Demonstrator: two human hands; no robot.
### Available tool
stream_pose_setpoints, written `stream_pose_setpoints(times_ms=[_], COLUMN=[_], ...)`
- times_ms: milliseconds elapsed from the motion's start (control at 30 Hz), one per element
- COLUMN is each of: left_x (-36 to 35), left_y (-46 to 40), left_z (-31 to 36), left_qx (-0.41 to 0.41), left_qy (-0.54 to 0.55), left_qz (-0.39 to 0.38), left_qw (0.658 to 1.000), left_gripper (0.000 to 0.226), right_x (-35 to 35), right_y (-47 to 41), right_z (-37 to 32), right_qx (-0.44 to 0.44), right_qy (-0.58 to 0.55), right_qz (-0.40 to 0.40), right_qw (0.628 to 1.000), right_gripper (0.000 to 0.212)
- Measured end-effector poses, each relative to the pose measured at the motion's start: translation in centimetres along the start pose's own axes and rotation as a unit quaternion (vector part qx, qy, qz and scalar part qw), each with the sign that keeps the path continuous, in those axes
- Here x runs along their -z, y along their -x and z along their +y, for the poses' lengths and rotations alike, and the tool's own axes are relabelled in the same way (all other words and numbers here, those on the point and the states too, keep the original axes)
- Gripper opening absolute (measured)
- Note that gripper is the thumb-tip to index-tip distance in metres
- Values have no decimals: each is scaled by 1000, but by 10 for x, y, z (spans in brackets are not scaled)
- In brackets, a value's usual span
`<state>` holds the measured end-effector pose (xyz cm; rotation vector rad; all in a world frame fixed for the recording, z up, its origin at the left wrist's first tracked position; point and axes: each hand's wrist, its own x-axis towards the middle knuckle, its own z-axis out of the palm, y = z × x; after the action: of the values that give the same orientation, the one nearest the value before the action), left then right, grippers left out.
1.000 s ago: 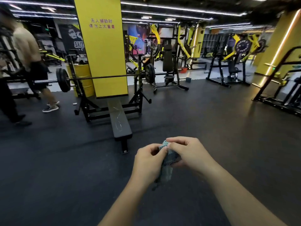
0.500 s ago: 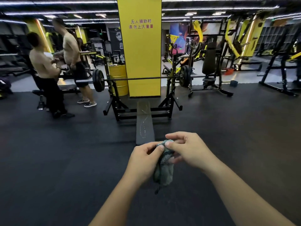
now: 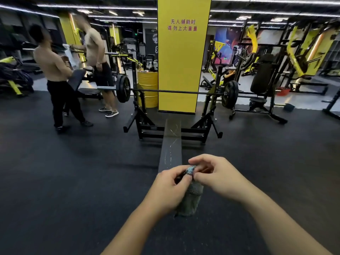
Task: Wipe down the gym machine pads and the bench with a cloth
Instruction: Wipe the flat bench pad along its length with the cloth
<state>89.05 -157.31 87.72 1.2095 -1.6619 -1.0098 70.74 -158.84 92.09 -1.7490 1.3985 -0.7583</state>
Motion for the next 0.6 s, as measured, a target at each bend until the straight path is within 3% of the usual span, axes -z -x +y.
stream_pose_setpoints(times_ms=[233, 367, 500, 600], left_x=[32, 39, 38, 29], left_y=[-126, -182, -235, -273], left_z=[-34, -56, -72, -83], left_qx=[0, 22, 53, 86], left_qy=[72, 81, 123, 195], left_qz=[-50, -31, -15, -52], left_qw=[996, 996, 991, 976], left_gripper=[22, 22, 23, 21], right_x=[24, 44, 61, 76], right_y=[-109, -163, -212, -253], right_z=[22, 33, 47, 66], right_qx=[-9, -39, -26, -17], right_qy=[103, 62, 8, -35], right_qz=[-36, -25, -50, -35], right_qw=[994, 997, 998, 999], right_gripper=[24, 44, 35, 27])
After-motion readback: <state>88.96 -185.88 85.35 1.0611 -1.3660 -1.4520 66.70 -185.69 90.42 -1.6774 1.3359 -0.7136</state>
